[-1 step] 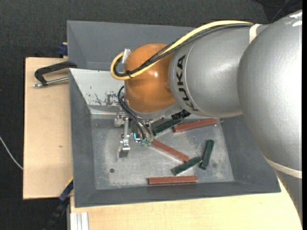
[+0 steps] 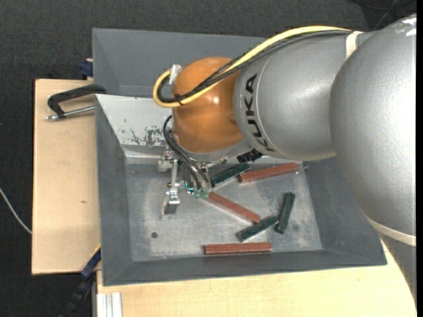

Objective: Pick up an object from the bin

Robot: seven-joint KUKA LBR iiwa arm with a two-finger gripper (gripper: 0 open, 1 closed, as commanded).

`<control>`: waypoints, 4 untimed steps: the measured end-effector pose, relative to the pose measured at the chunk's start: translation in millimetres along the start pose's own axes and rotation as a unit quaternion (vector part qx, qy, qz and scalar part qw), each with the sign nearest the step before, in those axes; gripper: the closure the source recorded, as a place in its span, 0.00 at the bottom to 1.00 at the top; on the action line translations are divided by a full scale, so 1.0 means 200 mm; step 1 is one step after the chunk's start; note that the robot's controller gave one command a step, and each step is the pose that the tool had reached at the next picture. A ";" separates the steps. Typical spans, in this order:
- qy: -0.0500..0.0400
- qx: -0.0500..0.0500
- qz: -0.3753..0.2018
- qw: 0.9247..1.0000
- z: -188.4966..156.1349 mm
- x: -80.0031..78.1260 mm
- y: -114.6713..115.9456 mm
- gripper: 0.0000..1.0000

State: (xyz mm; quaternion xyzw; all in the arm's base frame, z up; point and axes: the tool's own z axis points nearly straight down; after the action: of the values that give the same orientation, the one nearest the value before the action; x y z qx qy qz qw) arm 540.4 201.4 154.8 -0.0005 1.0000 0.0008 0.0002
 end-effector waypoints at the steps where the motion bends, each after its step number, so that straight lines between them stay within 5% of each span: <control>1: -0.001 -0.001 -0.047 0.999 0.06 -0.04 -0.11 0.00; 2: -0.003 0.000 -0.065 0.998 0.13 -0.25 -0.30 0.00; 3: -0.002 0.000 -0.113 0.994 0.38 -0.19 -0.38 0.00; 4: -0.002 -0.002 -0.055 0.998 0.40 -0.19 -0.41 0.00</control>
Offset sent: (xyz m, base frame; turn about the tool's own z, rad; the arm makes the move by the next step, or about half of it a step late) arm 0.0573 -0.0643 -0.0321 -0.1218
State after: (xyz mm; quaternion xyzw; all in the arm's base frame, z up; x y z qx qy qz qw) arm 577.7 118.7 74.0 -0.0559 0.9984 0.0030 0.0026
